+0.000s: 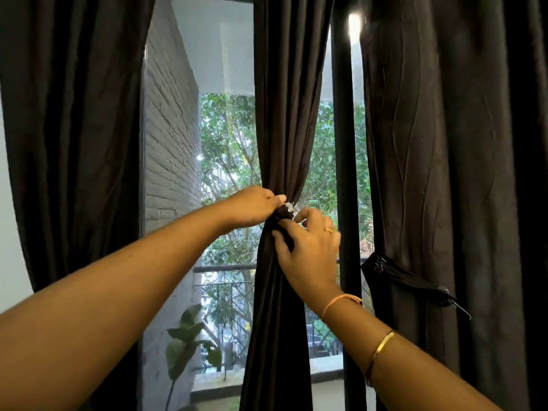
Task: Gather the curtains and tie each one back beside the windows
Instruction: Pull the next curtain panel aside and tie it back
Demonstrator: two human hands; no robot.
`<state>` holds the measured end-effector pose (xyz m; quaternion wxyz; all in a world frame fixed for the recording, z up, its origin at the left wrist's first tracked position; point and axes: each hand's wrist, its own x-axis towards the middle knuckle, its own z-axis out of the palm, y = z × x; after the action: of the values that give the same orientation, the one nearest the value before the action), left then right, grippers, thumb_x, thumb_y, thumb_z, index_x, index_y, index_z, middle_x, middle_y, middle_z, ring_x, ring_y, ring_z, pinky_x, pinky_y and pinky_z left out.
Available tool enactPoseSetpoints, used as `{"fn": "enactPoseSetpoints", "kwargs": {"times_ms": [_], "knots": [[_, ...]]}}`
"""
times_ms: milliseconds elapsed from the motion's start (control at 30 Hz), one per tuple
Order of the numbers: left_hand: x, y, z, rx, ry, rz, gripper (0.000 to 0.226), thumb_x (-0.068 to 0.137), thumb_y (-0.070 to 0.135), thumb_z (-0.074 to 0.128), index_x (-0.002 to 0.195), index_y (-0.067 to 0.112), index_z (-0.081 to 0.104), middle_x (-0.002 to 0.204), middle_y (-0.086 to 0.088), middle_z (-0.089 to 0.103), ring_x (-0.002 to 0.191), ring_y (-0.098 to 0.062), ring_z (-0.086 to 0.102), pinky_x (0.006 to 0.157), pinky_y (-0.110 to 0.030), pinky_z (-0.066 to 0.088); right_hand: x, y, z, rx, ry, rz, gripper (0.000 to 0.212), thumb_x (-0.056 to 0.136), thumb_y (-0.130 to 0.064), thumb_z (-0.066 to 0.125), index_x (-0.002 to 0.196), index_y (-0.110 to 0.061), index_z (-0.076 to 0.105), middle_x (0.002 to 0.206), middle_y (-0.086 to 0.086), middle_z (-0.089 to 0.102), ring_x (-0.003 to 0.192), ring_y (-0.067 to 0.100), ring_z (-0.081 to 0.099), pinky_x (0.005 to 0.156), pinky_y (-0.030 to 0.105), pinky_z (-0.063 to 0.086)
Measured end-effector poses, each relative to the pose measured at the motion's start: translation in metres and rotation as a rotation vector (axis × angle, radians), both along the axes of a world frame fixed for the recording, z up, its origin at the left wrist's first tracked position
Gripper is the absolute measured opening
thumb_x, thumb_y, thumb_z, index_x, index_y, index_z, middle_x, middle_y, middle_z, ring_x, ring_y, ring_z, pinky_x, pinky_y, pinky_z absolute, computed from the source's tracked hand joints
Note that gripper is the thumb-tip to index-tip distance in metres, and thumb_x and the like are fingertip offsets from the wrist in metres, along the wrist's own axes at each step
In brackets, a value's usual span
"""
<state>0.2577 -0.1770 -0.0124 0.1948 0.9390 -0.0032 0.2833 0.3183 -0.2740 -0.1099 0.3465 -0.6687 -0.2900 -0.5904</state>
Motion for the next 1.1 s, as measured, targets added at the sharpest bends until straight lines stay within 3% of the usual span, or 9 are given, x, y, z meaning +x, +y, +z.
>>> {"fn": "enactPoseSetpoints", "kwargs": {"times_ms": [100,267,367,433,567,733,933,1033,1100], "knots": [[0.001,-0.005,0.001,-0.029,-0.001,0.009,0.044,0.100,0.036,0.035,0.107,0.001,0.060,0.115,-0.019,0.057,0.107,-0.031,0.053,0.074,-0.030,0.037,-0.002,0.012,-0.010,0.093,0.398,0.185,0.030,0.088,-0.038,0.059,0.116,-0.028,0.062,0.129,0.005,0.039,0.120,0.029,0.035,0.093,0.042,0.030],[-0.007,-0.011,0.012,-0.032,0.086,-0.015,0.033,0.099,0.035,0.037,0.082,0.010,0.051,0.071,-0.004,0.040,0.060,-0.015,0.035,0.053,-0.024,0.028,-0.015,0.025,-0.004,0.248,0.685,0.864,0.046,0.087,-0.025,0.064,0.130,-0.028,0.049,0.154,0.003,-0.003,0.141,0.020,0.015,0.115,0.042,0.023],[-0.008,-0.009,0.012,0.023,0.069,-0.022,0.034,0.099,0.036,0.037,0.091,0.010,0.056,0.065,-0.003,0.039,0.055,-0.014,0.032,0.041,-0.016,0.027,-0.011,0.019,0.009,0.382,0.705,1.301,0.026,0.089,-0.005,0.058,0.113,-0.014,0.061,0.148,0.020,0.027,0.133,0.029,0.038,0.115,0.042,0.029],[-0.008,-0.005,0.006,-0.028,0.071,-0.056,0.035,0.098,0.038,0.038,0.101,0.013,0.061,0.071,-0.003,0.044,0.057,-0.013,0.033,0.043,-0.017,0.028,-0.007,0.013,0.014,0.404,0.725,1.411,0.017,0.088,-0.002,0.057,0.098,-0.011,0.067,0.134,0.023,0.046,0.122,0.032,0.049,0.113,0.043,0.032],[-0.005,0.004,0.000,-0.129,0.100,-0.075,0.043,0.098,0.044,0.036,0.110,0.008,0.057,0.087,-0.006,0.046,0.064,-0.015,0.035,0.053,-0.024,0.029,-0.004,0.006,0.023,0.444,0.660,1.265,0.010,0.083,-0.001,0.063,0.075,-0.004,0.068,0.107,0.015,0.060,0.110,0.026,0.055,0.109,0.044,0.037],[-0.006,0.015,-0.002,-0.216,0.150,-0.137,0.027,0.097,0.040,0.041,0.085,0.018,0.050,0.083,0.000,0.042,0.070,-0.013,0.037,0.061,-0.024,0.034,0.001,0.000,0.019,0.227,0.355,0.377,0.018,0.082,-0.030,0.069,0.069,-0.021,0.059,0.119,-0.003,0.052,0.123,0.018,0.037,0.099,0.042,0.027],[0.003,0.011,-0.010,0.044,0.040,-0.084,0.026,0.097,0.033,0.044,0.092,0.011,0.056,0.088,-0.008,0.056,0.077,-0.017,0.048,0.066,-0.029,0.037,0.005,-0.003,0.006,0.012,0.357,0.230,0.023,0.088,-0.031,0.060,0.069,-0.018,0.058,0.134,-0.003,0.043,0.134,0.019,0.023,0.104,0.049,0.020],[0.007,0.009,-0.016,0.079,-0.046,-0.104,0.023,0.096,0.031,0.046,0.086,0.013,0.056,0.074,-0.003,0.052,0.068,-0.015,0.045,0.061,-0.028,0.034,-0.004,-0.008,0.004,0.191,0.667,0.756,0.035,0.091,-0.021,0.057,0.056,-0.017,0.054,0.102,0.005,0.059,0.109,0.021,0.048,0.094,0.038,0.037],[0.008,0.010,-0.019,0.065,-0.101,-0.106,0.025,0.097,0.030,0.045,0.083,0.011,0.054,0.065,0.001,0.042,0.058,-0.013,0.038,0.054,-0.027,0.030,-0.004,-0.013,0.003,0.347,0.947,1.250,0.037,0.092,-0.017,0.053,0.055,-0.012,0.050,0.068,0.003,0.060,0.072,0.017,0.058,0.068,0.028,0.046]]}}
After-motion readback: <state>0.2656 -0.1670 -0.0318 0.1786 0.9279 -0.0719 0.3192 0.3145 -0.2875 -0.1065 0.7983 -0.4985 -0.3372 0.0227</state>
